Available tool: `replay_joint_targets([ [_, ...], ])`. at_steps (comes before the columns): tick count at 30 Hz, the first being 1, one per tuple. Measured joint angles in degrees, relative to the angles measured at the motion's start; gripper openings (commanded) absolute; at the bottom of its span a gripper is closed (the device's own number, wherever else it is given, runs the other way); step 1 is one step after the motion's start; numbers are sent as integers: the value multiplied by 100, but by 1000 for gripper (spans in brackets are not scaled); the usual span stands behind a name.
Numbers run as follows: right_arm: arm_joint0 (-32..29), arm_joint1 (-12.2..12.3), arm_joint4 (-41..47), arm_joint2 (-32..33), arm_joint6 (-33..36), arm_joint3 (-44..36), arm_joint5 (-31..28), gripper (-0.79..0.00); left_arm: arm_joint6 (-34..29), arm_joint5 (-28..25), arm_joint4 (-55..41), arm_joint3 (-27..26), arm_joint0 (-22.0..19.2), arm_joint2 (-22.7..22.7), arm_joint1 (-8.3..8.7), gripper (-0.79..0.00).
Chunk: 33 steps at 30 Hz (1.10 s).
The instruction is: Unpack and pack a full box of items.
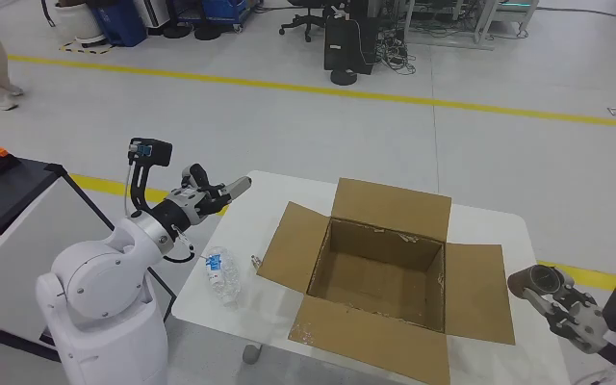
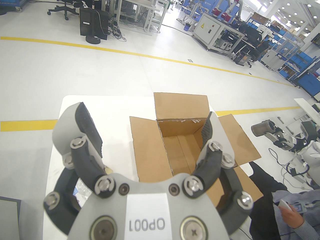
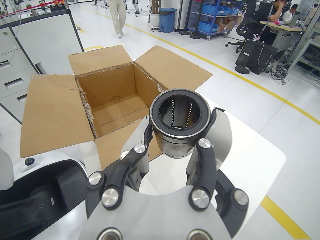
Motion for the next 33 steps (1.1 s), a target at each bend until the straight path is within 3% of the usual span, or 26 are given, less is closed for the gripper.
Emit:
replay_joint_targets([
  [10,503,47,187,-488,726,-546,1,-785,0,0,0,0,0,0,0,0],
  [26,2170,313,1243,-1850,3438,-1189,857,-785,0,0,0,0,0,0,0,0],
  [33,3047,328,1607,-2680,3525,-992,738,-785,0,0,0,0,0,0,0,0],
])
